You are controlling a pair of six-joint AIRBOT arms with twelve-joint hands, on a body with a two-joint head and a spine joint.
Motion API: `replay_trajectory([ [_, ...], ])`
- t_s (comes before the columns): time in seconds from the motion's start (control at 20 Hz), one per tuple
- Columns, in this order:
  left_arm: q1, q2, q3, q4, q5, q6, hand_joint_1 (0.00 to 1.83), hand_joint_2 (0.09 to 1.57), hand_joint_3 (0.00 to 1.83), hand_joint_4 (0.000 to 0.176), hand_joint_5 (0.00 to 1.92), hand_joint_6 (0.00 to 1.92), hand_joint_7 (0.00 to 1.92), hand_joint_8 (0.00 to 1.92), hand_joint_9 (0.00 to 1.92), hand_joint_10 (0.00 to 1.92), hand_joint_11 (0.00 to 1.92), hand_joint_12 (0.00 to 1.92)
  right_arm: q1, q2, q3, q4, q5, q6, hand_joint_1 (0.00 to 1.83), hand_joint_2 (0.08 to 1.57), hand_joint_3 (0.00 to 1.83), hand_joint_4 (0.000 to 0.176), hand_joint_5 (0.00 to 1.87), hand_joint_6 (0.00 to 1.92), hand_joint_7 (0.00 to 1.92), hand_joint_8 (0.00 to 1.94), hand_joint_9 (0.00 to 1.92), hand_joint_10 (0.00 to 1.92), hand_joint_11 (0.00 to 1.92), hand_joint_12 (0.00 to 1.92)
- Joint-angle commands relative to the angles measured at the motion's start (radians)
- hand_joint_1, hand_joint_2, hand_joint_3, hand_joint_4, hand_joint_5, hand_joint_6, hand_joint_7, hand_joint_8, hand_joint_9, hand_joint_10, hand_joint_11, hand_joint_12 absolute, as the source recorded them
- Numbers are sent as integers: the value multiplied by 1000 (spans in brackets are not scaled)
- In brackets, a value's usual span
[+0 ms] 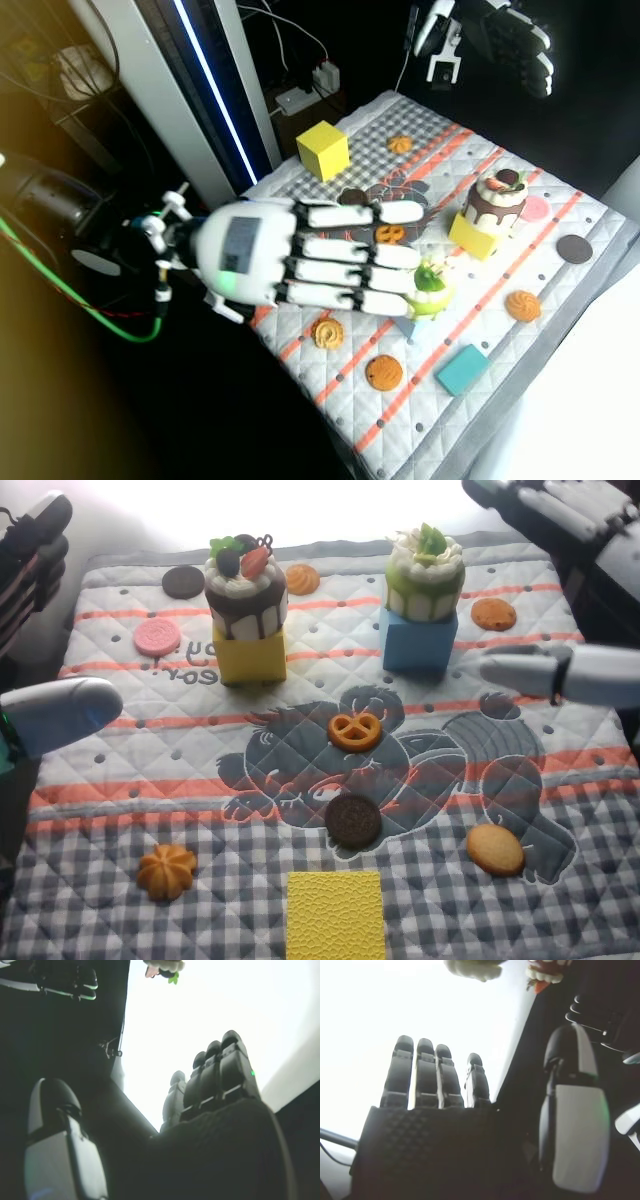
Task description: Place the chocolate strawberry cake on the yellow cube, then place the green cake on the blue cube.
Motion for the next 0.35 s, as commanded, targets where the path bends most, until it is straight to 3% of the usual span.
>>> replay_trajectory([
  [0.0, -5, 1, 2, 14, -156, -24, 536, 764, 0, 143, 0, 0, 0, 0, 0, 0, 0, 0, -8, 11, -6, 22, 187, 19, 634, 1035, 4, 173, 0, 0, 0, 0, 0, 0, 0, 0],
  [0.1, 3, 5, 1, 28, -200, -61, 394, 829, 16, 172, 0, 0, 0, 0, 0, 0, 11, 5, -59, 22, -20, 30, 283, 67, 605, 986, 0, 162, 4, 1, 17, 5, 51, 17, 0, 0],
  [0.15, 7, 7, 0, 30, -225, -68, 531, 875, 33, 175, 0, 0, 0, 0, 0, 0, 1, 0, -71, 27, -24, 32, 318, 78, 592, 1011, 0, 139, 3, 1, 18, 4, 54, 15, 8, 3],
  [0.2, 7, 10, -3, 37, -279, -69, 544, 886, 33, 176, 0, 0, 0, 0, 0, 0, 0, 0, -81, 42, -38, 31, 382, 81, 687, 1097, 25, 142, 5, 1, 44, 9, 69, 15, 44, 17],
  [0.25, 6, 10, -3, 42, -304, -69, 473, 922, 18, 142, 0, 0, 0, 0, 0, 0, 13, 10, -85, 48, -43, 30, 411, 81, 661, 1103, 10, 161, 34, 3, 98, 7, 113, 11, 85, 24],
  [0.3, 2, 10, -4, 53, -344, -69, 376, 1009, 15, 133, 0, 0, 0, 0, 0, 0, 2, 1, -96, 60, -53, 28, 464, 81, 555, 1061, 0, 158, 40, 3, 122, 9, 120, 7, 109, 30],
])
